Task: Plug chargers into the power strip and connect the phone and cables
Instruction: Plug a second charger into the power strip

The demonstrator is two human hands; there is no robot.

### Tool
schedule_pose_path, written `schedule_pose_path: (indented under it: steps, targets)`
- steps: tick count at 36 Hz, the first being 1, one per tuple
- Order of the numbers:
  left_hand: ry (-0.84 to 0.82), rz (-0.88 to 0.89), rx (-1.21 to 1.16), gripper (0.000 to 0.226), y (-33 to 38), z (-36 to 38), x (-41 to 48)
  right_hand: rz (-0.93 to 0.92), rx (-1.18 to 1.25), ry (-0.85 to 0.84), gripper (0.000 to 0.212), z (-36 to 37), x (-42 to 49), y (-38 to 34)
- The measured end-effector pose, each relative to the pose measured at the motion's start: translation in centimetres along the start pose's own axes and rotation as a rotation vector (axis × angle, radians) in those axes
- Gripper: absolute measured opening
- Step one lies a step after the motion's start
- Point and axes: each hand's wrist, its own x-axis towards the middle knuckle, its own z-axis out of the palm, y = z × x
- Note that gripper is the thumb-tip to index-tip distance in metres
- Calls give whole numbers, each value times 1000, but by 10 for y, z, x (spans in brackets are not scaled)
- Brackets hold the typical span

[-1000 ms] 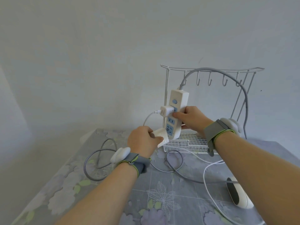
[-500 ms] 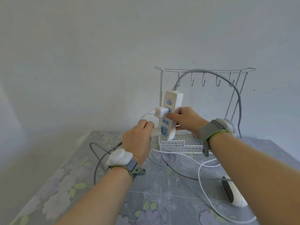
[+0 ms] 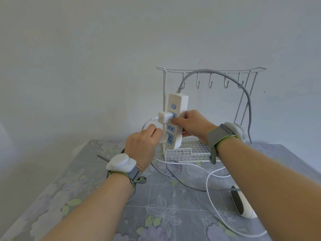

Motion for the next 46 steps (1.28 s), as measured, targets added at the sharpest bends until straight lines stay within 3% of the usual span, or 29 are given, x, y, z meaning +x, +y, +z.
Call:
schedule_pose_path:
  steps: [14, 23, 33, 37, 41, 46]
  targets:
    - [67, -10, -95, 26, 6, 10, -1, -46, -87, 47, 30, -5, 1, 4]
    - [60, -194, -213, 30, 16, 15, -6, -57, -171, 98, 35, -4, 3, 9]
    - [58, -106, -118, 25, 26, 16, 0, -97, -315, 146, 38, -7, 0, 7]
    - [-76, -153, -105, 32, 28, 16, -1, -102, -260, 172, 35, -7, 0, 14]
    - [-320, -183, 7, 63, 28, 21, 1, -76, -146, 135, 61, -7, -3, 19]
    - [-504, -287, -22, 55, 38, 9, 13, -51, -73, 50, 65, -4, -6, 15]
